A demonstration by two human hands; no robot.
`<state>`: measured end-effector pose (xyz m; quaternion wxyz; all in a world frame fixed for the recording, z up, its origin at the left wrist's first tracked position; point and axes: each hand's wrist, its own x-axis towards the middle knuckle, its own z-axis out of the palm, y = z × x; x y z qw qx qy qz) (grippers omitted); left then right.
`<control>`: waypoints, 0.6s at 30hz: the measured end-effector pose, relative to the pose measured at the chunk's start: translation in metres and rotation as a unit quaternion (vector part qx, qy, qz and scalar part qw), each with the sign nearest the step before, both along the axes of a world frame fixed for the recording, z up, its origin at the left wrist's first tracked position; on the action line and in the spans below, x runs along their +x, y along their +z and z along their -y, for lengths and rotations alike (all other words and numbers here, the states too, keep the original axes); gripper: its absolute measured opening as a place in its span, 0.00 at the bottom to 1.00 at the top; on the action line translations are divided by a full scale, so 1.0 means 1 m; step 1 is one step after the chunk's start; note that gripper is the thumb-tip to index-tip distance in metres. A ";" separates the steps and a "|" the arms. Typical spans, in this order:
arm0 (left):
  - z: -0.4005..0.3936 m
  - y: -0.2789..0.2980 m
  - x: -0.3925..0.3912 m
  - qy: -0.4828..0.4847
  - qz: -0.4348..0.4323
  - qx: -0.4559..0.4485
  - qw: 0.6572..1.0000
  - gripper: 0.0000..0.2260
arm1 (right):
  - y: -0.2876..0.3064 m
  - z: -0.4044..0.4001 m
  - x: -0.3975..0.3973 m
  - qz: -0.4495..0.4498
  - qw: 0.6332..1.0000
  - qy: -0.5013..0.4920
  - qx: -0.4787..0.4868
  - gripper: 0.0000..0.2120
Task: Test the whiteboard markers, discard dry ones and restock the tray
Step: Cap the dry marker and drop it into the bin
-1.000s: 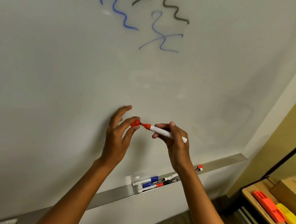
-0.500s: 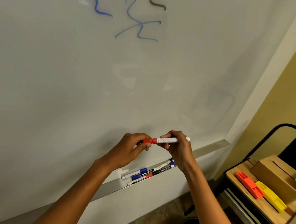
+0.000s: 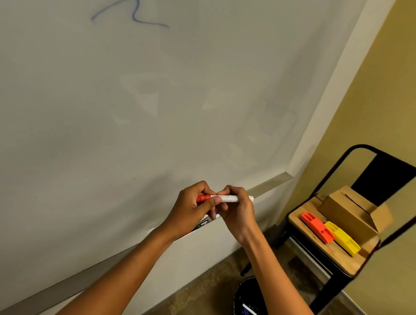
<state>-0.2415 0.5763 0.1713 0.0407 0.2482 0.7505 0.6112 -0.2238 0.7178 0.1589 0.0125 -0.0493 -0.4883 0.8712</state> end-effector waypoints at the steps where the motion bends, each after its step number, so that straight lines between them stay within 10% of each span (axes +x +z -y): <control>1: -0.006 -0.003 0.000 -0.008 0.006 0.002 1.000 0.09 | -0.003 -0.005 0.001 0.005 1.000 -0.007 -0.005 0.19; 11: -0.062 -0.042 -0.011 -0.042 0.061 -0.020 0.997 0.09 | -0.041 -0.065 0.010 0.028 0.992 -0.100 0.077 0.21; 18: -0.077 -0.133 -0.019 -0.020 -0.145 -0.353 0.924 0.31 | -0.100 -0.096 0.048 0.057 0.918 -0.195 0.340 0.21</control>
